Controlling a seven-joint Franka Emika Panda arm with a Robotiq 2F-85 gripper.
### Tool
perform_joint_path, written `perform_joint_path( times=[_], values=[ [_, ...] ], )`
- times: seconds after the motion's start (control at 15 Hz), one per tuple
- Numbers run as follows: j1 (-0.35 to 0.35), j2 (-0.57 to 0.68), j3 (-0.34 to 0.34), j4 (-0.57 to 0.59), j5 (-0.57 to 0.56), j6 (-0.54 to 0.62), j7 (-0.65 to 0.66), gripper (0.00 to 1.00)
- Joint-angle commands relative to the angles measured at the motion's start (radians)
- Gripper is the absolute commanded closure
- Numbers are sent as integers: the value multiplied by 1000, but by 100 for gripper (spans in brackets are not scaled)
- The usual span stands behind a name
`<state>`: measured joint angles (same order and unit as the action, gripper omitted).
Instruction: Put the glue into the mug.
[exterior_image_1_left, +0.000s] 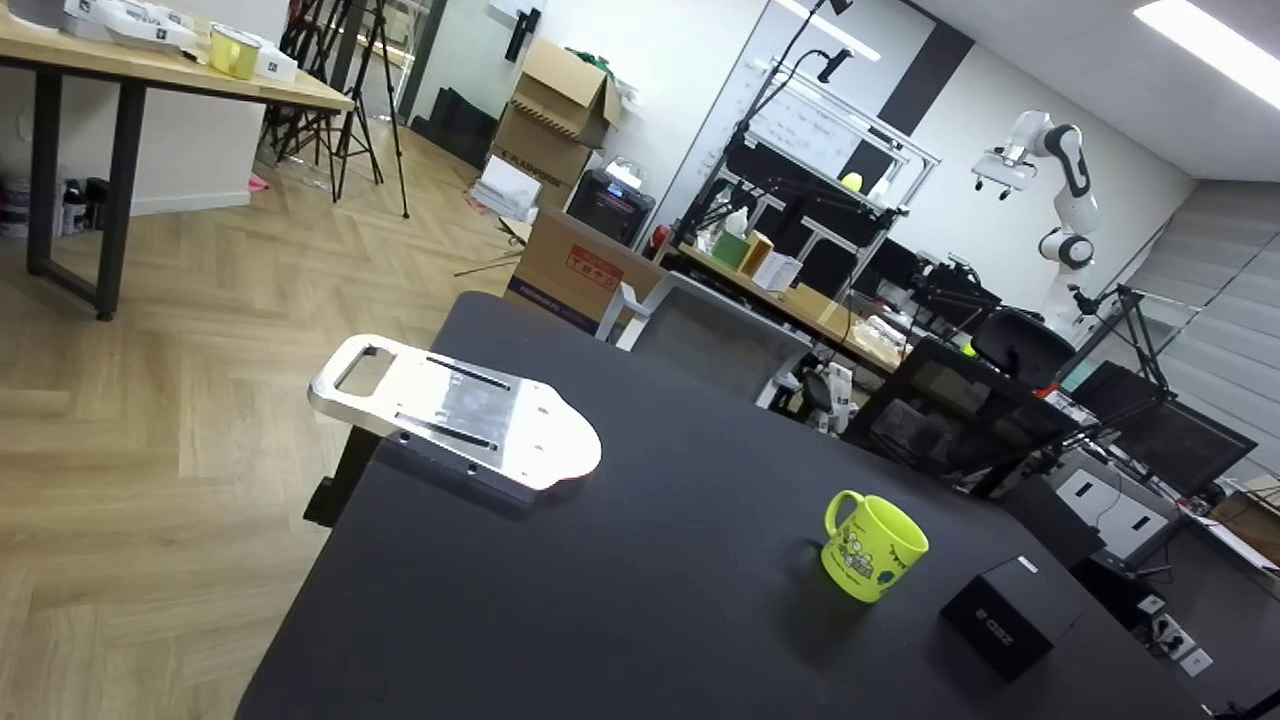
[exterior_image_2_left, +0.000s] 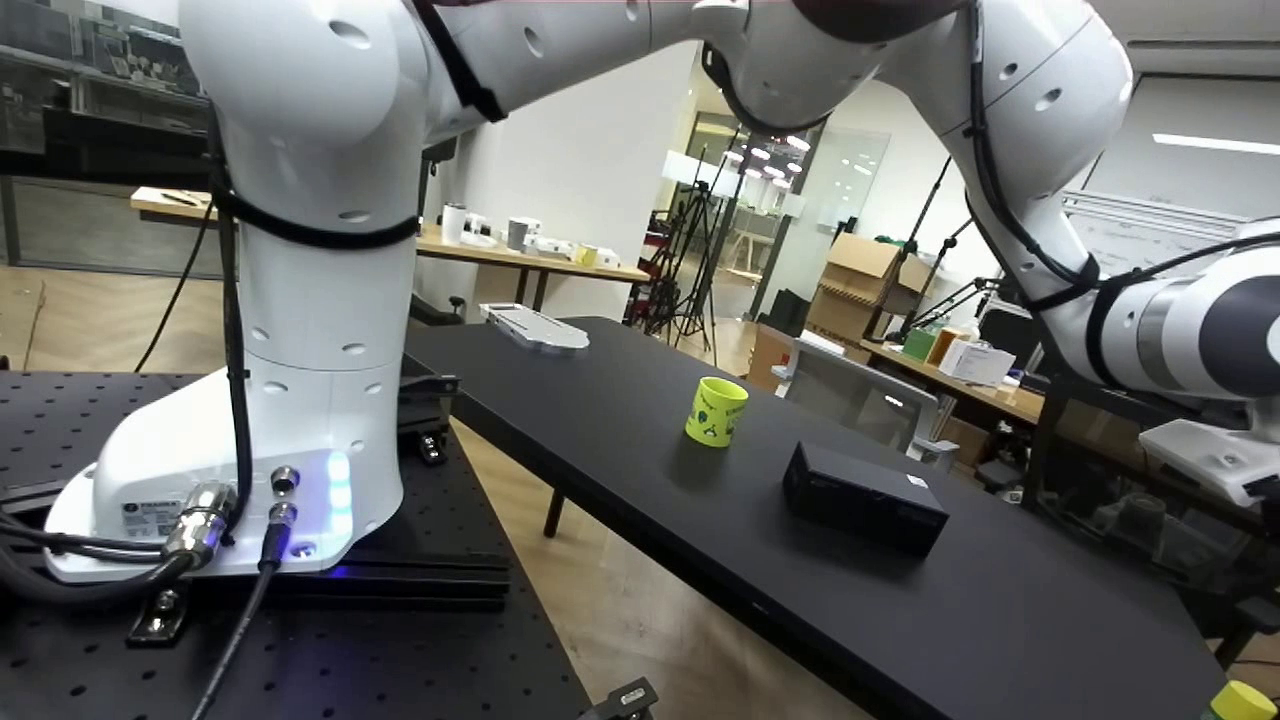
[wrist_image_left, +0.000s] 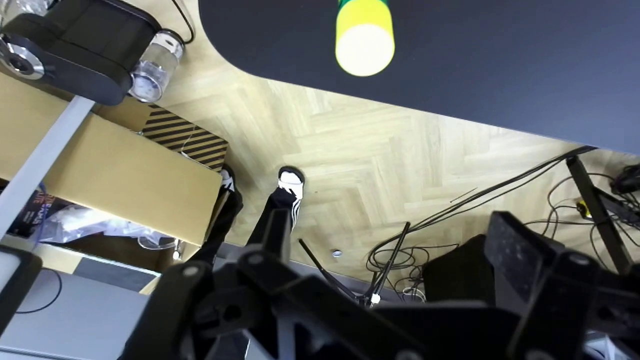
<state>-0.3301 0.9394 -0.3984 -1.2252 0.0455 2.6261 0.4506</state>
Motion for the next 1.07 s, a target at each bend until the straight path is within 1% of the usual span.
perform_joint_path(
  times=[0.0,0.27,0.53,0.6,0.67,0.87,1.0],
  values=[
    [-10,104,-7,138,5,-57,59,0],
    [-20,158,8,168,11,-95,61,0],
    [-49,214,21,203,22,-116,41,0],
    [-53,219,28,204,23,-124,35,25],
    [-56,224,30,208,25,-131,37,26],
    [-66,209,57,194,42,-172,20,49],
    [-78,197,84,195,62,-197,5,61]
  ],
)
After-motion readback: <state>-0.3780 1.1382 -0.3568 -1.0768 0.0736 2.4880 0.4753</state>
